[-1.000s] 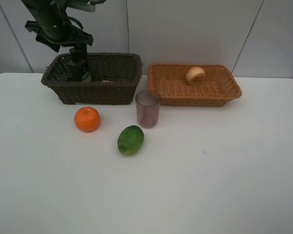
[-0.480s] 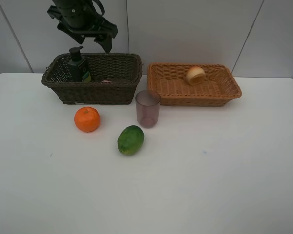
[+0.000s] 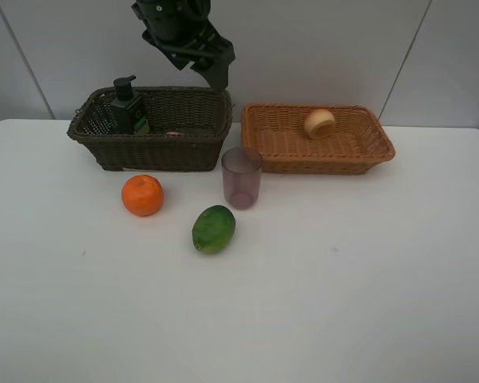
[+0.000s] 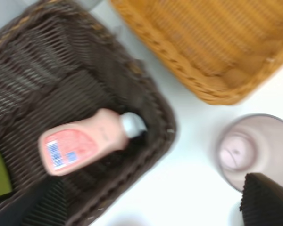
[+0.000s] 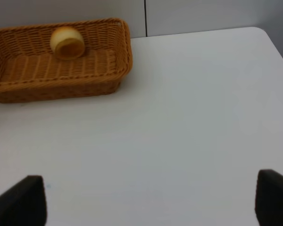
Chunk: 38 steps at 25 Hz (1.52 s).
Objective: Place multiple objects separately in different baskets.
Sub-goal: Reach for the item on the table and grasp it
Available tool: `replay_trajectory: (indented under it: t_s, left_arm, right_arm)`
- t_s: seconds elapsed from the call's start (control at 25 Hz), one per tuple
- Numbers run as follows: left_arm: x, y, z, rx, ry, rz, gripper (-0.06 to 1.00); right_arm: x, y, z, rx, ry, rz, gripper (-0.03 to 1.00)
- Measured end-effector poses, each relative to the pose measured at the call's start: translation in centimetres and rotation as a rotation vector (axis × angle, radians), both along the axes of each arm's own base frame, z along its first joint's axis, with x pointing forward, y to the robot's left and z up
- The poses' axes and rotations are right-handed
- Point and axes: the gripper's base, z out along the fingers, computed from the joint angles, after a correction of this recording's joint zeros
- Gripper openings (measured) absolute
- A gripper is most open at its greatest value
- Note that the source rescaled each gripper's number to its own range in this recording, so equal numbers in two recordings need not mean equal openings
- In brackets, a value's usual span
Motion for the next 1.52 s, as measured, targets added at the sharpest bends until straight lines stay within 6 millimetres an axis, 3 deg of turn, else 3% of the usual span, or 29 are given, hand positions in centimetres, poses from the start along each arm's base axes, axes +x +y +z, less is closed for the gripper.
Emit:
replay_trajectory:
  t_s: [0.32, 0.64, 1.28, 1.52]
  left_arm:
    - [-0.7, -3.1, -1.1, 0.051, 0.112, -0.146, 0.97]
    - [-1.1, -5.3, -3.6, 0.095, 0.191, -0.223, 0.97]
    - [-2.4, -8.2, -7.7, 0.161, 0.266, -0.293, 0.97]
    - [-2.6, -8.6, -8.1, 0.189, 0.258, -0.308, 0.97]
  right_arm:
    - [0.0, 0.0, 0.0, 0.001, 0.000, 0.001, 0.95]
    - [0.0, 0.0, 0.0, 0.001, 0.000, 0.001, 0.95]
    - [0.0, 0.0, 0.0, 0.001, 0.000, 0.001, 0.95]
    - [0.0, 0.0, 0.0, 0.000, 0.000, 0.000, 0.95]
